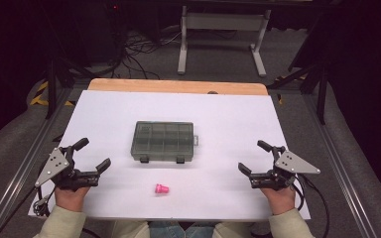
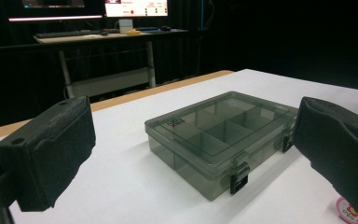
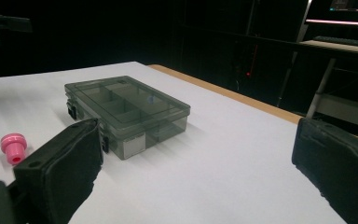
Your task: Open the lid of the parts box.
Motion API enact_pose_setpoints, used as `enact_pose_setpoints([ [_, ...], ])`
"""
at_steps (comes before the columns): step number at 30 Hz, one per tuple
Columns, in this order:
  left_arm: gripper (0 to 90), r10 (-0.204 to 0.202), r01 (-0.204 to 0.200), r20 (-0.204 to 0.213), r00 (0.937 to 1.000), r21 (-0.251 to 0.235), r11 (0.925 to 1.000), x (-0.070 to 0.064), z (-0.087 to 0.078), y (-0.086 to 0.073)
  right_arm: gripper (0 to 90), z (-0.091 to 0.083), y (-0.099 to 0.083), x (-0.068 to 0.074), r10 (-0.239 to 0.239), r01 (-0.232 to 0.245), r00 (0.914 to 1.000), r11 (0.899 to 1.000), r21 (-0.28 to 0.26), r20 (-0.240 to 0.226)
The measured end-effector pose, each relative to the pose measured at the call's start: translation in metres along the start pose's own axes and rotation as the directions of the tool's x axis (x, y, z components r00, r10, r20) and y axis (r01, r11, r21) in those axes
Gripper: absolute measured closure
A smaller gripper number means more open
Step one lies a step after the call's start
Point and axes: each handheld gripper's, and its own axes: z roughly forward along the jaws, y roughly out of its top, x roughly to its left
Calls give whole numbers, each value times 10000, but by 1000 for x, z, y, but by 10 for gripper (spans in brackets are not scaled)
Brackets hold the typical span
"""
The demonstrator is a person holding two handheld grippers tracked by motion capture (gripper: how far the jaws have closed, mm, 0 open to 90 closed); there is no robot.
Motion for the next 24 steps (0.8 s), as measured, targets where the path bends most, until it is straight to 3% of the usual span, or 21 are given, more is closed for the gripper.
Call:
enact_pose_setpoints([
  [4,4,20,-20,-3,10000,-148,9999,0,-1,0,27,-1,1,0,46,-46,10000,10000,-69,-6],
  [21,4,300,-299,-132,9995,33,9995,-1,0,1,27,-2,1,-1,32,-31,10000,10000,-49,85],
  [24,4,252,-251,-119,9996,80,9997,-1,1,1,27,-1,2,-1,211,-211,9998,9998,22,-7],
])
